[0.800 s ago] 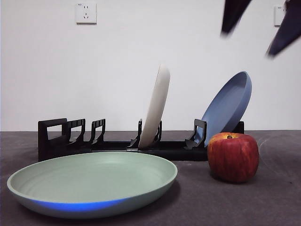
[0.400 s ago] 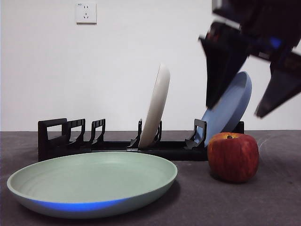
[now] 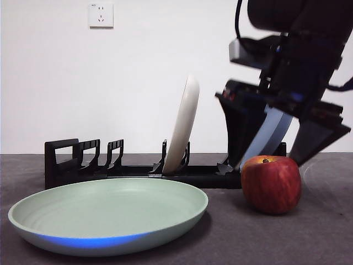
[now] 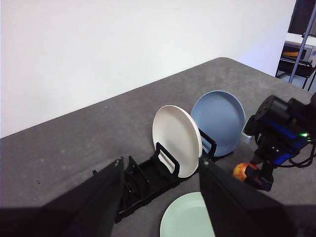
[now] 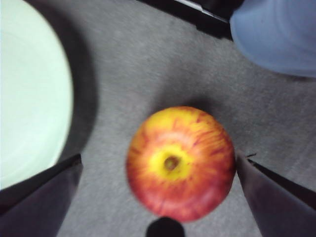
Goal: Take the green plate from the plate rack,put the plate on the table,take the apple from the table,put the apple in the plate
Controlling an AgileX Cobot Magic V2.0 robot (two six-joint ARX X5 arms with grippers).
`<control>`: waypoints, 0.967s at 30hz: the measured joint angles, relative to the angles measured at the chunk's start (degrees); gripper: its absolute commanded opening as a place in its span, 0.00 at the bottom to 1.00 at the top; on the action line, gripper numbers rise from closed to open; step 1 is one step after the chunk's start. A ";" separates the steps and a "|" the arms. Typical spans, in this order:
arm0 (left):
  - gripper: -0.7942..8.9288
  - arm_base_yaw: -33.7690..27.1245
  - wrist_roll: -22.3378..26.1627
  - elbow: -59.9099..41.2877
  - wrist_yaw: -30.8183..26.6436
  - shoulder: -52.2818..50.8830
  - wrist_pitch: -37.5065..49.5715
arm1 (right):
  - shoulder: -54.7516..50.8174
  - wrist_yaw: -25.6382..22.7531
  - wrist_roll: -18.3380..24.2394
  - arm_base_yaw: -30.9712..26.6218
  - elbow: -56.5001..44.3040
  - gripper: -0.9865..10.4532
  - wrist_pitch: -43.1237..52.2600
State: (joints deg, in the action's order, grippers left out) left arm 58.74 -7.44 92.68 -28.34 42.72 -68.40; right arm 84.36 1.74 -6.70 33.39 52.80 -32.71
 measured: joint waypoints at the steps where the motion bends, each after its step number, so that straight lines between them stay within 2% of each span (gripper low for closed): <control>1: 0.34 0.00 -0.02 0.00 0.00 0.00 0.00 | 0.66 -0.22 0.00 0.00 0.00 0.61 0.00; 6: 0.34 0.02 -0.02 0.00 -0.02 -0.04 0.02 | 3.06 -0.44 0.00 0.00 0.00 0.58 1.42; 18: 0.34 0.04 -0.02 0.00 -0.02 -0.11 0.02 | 3.13 -1.60 -0.15 0.02 0.31 0.07 0.17; 25: 0.34 0.04 0.00 0.00 -0.02 -0.11 0.00 | 3.13 -1.40 -0.11 0.09 4.17 0.07 -9.66; 29: 0.34 0.04 -0.02 0.00 -0.02 -0.11 -0.46 | 1.90 3.26 0.20 1.25 9.38 0.07 -13.20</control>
State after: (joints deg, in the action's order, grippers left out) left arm 58.78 -7.46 92.68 -28.36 42.61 -68.86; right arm 86.26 4.99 -6.50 34.63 62.17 -45.91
